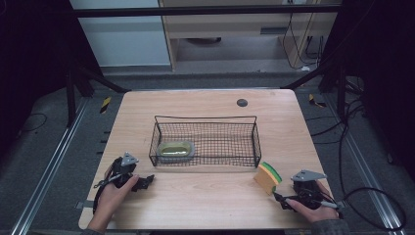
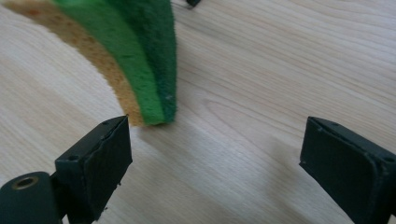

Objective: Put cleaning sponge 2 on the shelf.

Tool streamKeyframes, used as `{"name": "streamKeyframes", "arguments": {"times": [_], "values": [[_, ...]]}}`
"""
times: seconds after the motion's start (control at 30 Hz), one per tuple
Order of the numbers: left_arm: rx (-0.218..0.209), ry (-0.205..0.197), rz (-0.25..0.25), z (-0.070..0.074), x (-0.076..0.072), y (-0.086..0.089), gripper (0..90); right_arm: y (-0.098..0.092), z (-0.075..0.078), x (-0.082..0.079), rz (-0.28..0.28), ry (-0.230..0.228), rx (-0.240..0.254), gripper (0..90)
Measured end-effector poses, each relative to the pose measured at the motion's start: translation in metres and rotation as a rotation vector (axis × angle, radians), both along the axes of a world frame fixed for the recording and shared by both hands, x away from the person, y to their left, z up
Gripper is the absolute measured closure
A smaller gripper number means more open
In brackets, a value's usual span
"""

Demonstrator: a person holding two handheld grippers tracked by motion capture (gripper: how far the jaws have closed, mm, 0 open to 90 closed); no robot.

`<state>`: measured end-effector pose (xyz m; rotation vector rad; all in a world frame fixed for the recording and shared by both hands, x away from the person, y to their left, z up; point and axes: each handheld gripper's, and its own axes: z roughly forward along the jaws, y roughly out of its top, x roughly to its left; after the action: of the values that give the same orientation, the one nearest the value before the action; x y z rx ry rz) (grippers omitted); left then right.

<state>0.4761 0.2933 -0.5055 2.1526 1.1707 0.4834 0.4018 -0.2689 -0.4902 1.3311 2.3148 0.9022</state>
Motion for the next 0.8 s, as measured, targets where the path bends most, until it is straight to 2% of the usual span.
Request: {"name": "streamKeyframes", "arguments": {"times": [0.17,0.57,0.8], "values": [[-0.013,-0.022,-0.005,-0.002,0.0,0.0,0.0,0.009,0.002,0.002,0.023,0.024,-0.004,10.2],[-0.021,-0.036,-0.006,-0.003,0.0,0.0,0.0,0.027,0.015,0.012,0.044,-0.003,0.002,10.3],[-0.021,-0.036,-0.005,-0.003,0.0,0.0,0.0,0.034,0.023,0.019,0.042,0.033,-0.016,11.1]]}}
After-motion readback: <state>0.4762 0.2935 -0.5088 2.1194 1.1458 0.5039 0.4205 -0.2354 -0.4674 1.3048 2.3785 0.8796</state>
